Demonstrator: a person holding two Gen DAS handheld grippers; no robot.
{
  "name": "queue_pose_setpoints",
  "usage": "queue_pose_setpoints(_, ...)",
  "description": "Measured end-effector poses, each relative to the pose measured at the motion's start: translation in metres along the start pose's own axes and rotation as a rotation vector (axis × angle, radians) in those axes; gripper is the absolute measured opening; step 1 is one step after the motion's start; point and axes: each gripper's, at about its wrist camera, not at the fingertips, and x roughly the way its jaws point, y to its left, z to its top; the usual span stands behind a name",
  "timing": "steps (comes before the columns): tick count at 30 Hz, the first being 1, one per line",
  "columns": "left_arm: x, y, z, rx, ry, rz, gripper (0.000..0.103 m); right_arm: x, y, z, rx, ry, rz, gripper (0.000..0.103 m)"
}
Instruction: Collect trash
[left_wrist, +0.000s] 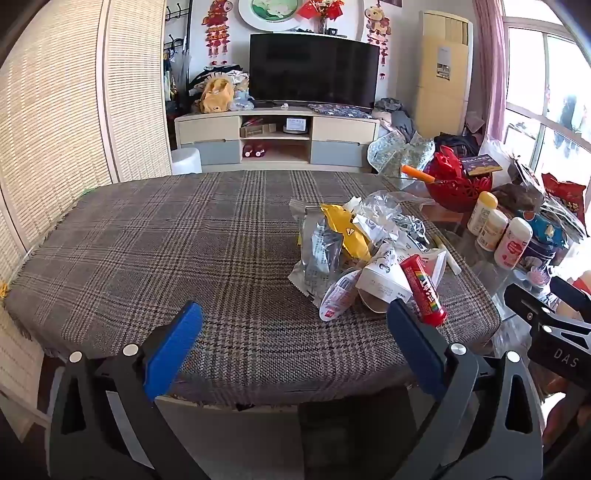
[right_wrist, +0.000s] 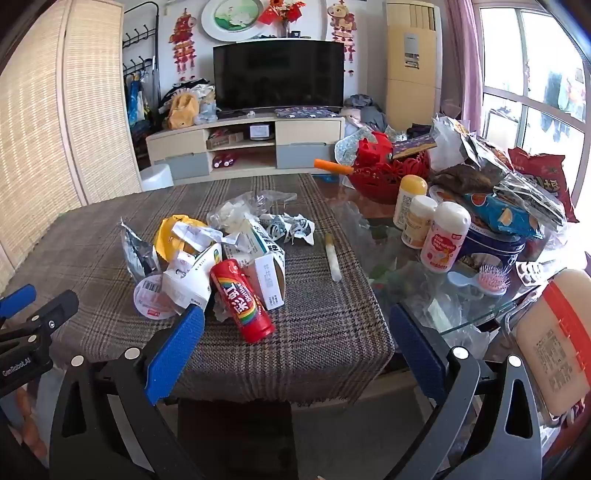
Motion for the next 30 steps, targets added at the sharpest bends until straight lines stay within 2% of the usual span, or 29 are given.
queue_pose_setpoints(30,0.0057,-0.0027,-0.0031,0.008,0.007,0.011,0.095,0.0057,-0.0016,-0.0015,0.015,0.030,0.013,0.100)
